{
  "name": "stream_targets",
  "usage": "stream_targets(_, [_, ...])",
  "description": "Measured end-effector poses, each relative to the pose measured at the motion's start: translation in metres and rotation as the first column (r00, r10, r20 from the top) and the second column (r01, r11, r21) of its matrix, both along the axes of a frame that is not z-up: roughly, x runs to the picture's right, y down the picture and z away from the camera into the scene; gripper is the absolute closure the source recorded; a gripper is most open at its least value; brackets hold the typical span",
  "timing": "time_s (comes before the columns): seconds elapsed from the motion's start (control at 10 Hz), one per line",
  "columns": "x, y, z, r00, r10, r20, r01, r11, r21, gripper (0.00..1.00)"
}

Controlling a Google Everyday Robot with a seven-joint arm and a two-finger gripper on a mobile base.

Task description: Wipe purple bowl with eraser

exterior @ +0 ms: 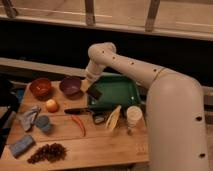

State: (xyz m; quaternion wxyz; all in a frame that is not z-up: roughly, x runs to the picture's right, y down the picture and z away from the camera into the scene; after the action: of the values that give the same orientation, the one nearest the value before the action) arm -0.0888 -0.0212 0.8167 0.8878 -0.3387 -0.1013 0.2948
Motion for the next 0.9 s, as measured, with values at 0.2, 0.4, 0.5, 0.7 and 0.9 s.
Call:
stream_targets(0.2, [0.002, 0.002, 0.003, 1.000, 0.005, -0.001, -0.005, 0.9999, -0.010, 1.00])
stream_targets(0.4, [-0.005, 0.004, 0.018, 1.000, 0.006, 0.000, -0.006, 1.0000, 0.002, 1.00])
stream_targets(0.5, [-0.012, -0.001, 0.022, 1.000, -0.002, 0.003, 0.002, 0.9997, 0.024, 1.00])
stream_targets(0.7, [-0.022, -0.026, 0.024, 1.000, -0.018, 0.008, 0.017, 0.9966, 0.081, 1.00])
stream_targets(0.9, [-0.027, -0.046, 0.023, 1.000, -0.025, 0.011, 0.023, 0.9906, 0.135, 1.00])
